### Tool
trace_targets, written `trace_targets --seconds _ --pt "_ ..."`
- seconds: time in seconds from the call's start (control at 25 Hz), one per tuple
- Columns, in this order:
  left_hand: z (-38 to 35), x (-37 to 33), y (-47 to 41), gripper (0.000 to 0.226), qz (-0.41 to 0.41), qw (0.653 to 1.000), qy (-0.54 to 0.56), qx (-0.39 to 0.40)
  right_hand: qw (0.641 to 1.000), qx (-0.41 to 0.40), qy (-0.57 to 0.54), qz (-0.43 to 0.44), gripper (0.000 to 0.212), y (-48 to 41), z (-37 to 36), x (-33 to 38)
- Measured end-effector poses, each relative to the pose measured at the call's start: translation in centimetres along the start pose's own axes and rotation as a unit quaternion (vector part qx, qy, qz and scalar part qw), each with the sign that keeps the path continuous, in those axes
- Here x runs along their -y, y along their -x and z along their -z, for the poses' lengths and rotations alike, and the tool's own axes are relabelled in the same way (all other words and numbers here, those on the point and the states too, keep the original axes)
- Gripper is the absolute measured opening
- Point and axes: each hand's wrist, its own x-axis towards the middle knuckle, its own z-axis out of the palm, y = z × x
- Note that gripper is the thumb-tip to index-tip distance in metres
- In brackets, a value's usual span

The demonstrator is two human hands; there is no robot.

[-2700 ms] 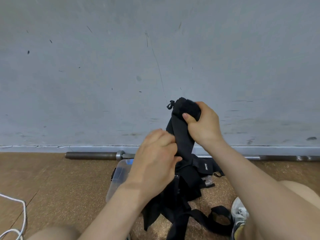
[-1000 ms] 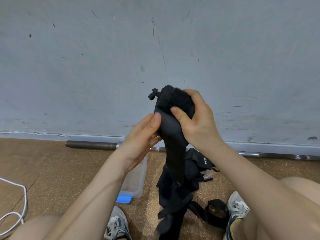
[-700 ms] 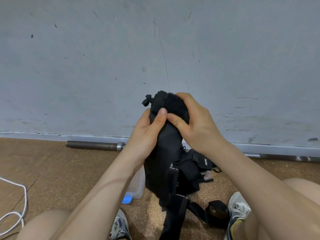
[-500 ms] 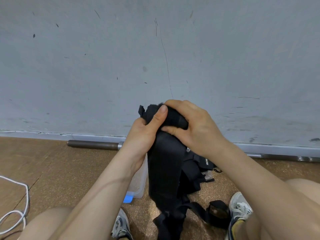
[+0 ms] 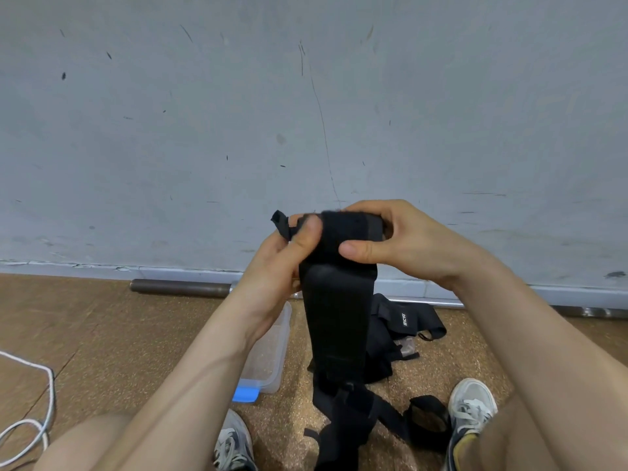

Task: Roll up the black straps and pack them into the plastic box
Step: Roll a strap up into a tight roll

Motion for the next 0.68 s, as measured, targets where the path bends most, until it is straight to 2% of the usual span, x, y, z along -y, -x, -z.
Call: trace_targets --seconds 0.12,0.2,0.36,0.52,0.6,0.68 --pt "0.1 -0.1 -0.2 0.034 -0.025 0.999 -0.010 -0.019 0.992 -0.031 0.121 0.031 0.037 -0.2 -0.3 -0.1" --pt "0.2 0.1 -0.2 0.024 -0.052 0.999 -0.012 -0.010 0.992 -0.029 0.120 0.019 0.040 0.0 0.1 0.2" --pt "0.0 0.5 0.2 0.030 -0.085 0.995 -0.044 0.022 0.989 0.044 0.093 -0.102 0.049 0.5 0.8 0.6" --pt "0.3 0.7 0.0 0.046 -0.034 0.999 -0.024 0.021 0.996 -0.001 0.056 -0.067 0.026 0.3 0.8 0.3" --pt "0.7 0.4 -0.1 0.050 0.003 0.999 -0.013 0.033 0.997 -0.009 0.043 -0.064 0.028 0.3 0.6 0.1" --pt "0.6 0.2 -0.1 0.045 -0.004 0.995 -0.092 0.024 0.997 -0.018 0.024 -0.069 0.035 0.3 0.2 -0.1"
